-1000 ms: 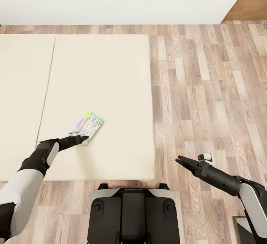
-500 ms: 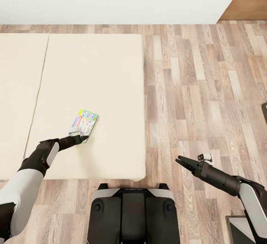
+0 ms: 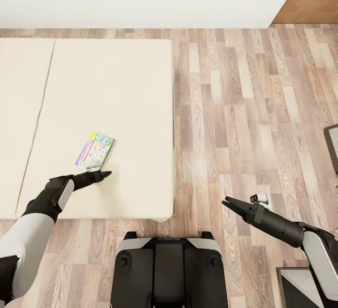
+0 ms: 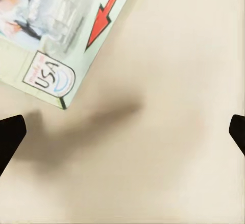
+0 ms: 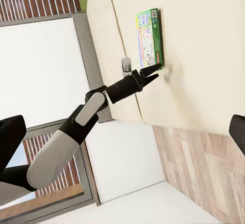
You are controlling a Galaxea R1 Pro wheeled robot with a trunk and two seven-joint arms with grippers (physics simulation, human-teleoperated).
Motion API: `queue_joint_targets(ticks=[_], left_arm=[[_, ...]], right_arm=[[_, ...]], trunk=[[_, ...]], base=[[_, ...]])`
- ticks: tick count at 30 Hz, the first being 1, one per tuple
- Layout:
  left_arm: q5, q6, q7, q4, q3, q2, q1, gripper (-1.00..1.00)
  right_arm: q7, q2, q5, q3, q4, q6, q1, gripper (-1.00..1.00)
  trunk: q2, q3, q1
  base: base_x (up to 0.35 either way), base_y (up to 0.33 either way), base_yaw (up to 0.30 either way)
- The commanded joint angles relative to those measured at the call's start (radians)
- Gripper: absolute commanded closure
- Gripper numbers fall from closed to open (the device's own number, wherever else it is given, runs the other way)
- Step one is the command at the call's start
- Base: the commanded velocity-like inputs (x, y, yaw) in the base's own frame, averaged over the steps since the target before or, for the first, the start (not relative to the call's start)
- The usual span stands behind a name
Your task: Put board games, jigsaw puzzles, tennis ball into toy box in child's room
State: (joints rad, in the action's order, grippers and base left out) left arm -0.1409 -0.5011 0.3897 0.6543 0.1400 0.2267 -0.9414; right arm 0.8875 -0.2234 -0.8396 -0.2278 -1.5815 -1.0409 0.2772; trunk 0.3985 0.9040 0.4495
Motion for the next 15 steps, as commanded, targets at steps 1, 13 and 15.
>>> queue_joint_targets(ticks=[1, 13, 15], left_arm=[[-0.008, -0.009, 0.001, 0.001, 0.003, 0.0, 0.0, -1.0], [-0.008, -0.01, 0.01, 0.004, 0.003, 0.009, -0.001, -1.0], [-0.008, -0.01, 0.01, 0.004, 0.003, 0.009, -0.001, -1.0]], right_arm=[[0.005, 0.0, 0.004, -0.001, 0.0, -0.004, 0.0, -1.0], [0.004, 0.0, 0.004, 0.002, 0.0, -0.003, 0.0, -1.0], [0.004, 0.0, 0.004, 0.002, 0.0, -0.003, 0.0, -1.0]], trunk=[[0.002, 0.001, 0.001], [0.002, -0.001, 0.001], [0.002, -0.003, 0.001]], base=[[-0.022, -0.037, 0.0], [-0.004, -0.006, -0.005], [0.0, 0.0, -0.075]])
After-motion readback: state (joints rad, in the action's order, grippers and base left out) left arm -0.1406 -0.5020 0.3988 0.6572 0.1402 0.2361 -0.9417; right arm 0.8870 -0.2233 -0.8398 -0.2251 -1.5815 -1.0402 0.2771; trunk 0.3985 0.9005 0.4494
